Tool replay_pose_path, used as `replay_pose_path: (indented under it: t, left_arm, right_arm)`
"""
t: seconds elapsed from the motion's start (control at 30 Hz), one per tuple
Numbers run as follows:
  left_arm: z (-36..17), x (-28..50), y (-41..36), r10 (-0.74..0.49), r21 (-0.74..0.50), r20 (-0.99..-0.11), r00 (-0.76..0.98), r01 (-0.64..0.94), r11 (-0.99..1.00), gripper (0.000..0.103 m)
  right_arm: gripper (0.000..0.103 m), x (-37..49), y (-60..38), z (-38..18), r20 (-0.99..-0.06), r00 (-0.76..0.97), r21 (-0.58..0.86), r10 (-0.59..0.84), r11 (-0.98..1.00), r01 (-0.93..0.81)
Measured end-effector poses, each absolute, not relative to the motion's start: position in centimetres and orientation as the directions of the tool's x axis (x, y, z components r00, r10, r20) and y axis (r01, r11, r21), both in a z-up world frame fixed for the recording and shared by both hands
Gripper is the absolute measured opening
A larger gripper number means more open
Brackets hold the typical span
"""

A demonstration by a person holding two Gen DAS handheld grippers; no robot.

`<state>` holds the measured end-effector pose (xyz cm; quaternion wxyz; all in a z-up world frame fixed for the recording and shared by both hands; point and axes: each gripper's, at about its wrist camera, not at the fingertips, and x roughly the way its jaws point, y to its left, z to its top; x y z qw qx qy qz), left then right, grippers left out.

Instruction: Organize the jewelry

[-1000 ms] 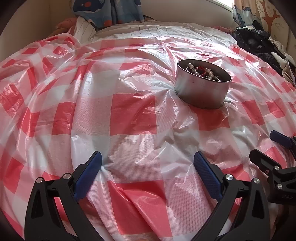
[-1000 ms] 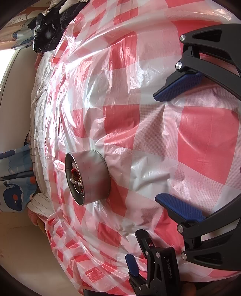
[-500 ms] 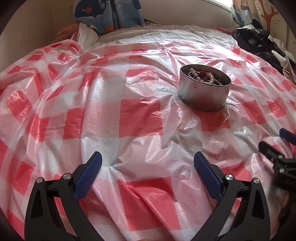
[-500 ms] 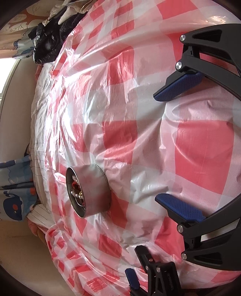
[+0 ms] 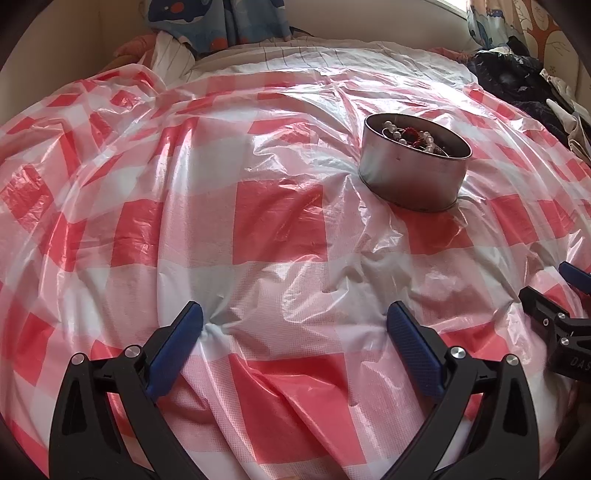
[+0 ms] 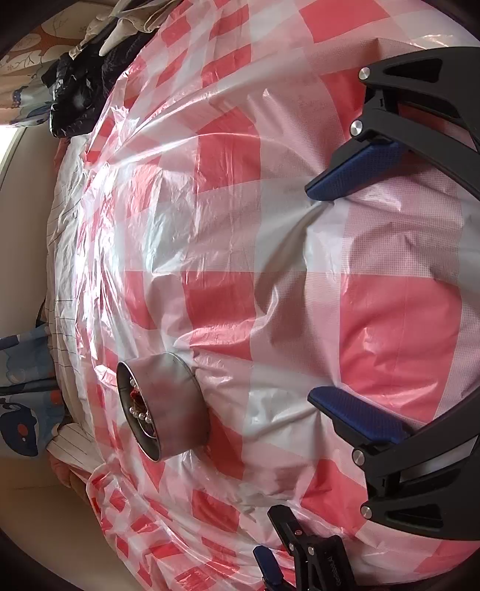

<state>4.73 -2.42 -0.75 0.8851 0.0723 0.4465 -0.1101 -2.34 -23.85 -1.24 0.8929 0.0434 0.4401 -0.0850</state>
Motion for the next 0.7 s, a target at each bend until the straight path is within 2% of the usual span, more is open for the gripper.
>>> replay_pose_path:
  t: [0.23, 0.7]
  left_arm:
    - [-0.79, 4.71, -2.48, -0.129, 0.030, -0.807, 0.577, 0.259, 0.965, 0.096]
    - [-0.79, 4.75, -2.52, -0.129, 0.030, -0.807, 0.577, 0.259, 0.965, 0.096]
  right_arm:
    - [0.097, -2.43, -23.13, -1.11, -0.777, 0.606, -0.050, -0.169, 0.977, 0.209]
    - [0.097, -2.37, -23.04, -1.10, -0.778, 0.605, -0.047, -0.167, 0.977, 0.208]
